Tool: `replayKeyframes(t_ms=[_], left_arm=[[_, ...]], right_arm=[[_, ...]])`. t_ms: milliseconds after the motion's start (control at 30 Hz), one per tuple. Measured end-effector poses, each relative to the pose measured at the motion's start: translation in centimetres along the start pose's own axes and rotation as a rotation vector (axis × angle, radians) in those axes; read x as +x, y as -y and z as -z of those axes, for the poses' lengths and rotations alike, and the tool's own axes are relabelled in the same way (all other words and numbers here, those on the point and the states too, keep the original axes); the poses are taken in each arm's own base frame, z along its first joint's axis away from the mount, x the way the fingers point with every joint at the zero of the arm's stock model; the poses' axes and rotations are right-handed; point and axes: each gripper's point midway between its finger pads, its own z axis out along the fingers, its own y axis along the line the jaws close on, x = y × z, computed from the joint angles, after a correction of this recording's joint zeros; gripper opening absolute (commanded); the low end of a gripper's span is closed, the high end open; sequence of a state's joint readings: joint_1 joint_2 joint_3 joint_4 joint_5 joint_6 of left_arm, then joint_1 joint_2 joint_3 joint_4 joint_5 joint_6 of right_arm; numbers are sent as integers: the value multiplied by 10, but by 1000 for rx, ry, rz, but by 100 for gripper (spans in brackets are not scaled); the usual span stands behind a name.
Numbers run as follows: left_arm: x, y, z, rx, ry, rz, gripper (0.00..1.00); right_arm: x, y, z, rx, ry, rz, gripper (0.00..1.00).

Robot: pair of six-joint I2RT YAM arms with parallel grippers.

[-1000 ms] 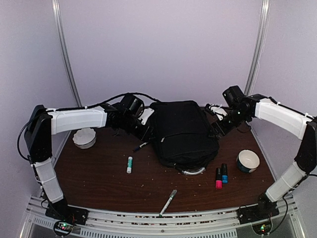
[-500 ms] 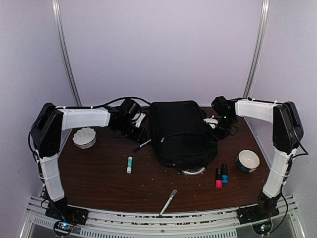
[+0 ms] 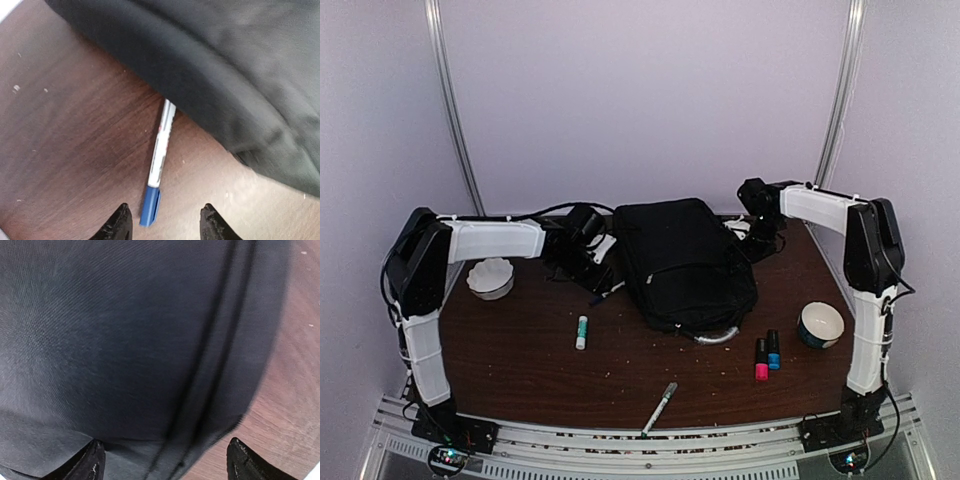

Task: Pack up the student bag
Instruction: Adjust the student bag at the center of the board, then move the student bag to the center of the board.

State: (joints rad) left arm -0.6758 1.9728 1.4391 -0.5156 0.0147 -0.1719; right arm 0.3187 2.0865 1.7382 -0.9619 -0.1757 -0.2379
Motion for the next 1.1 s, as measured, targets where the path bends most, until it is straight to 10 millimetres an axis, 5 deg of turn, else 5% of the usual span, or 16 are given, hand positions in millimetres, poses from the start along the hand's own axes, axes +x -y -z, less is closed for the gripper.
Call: replayKeyframes(t_ms=[167,333,467,567,667,800,933,1100], left_arm=[[-4,24,36,29,101,-204,48],[-9,98,69,91,220,-576,48],[-4,146,68,109,225,-825,48],[3,166,58,116,202,-956,48],[9,175,46,102,166,-1047,48],[10,171,31,25,129,-1120,46],[7,154,14,-108,86,-1158,44],[-7,138,1,-261,90,-1178,11]], right_arm=[[-4,8,40,-18,104,-4,84],[12,-8,132,-5,348,37,98],[12,-2,188,56,529,5,100],[11,25,190,50,561,-106,100],[19,40,165,-35,492,-181,93],[25,12,146,-207,445,-144,84],[36,-17,159,-302,480,-72,81],[50,-35,167,-334,501,-44,72]])
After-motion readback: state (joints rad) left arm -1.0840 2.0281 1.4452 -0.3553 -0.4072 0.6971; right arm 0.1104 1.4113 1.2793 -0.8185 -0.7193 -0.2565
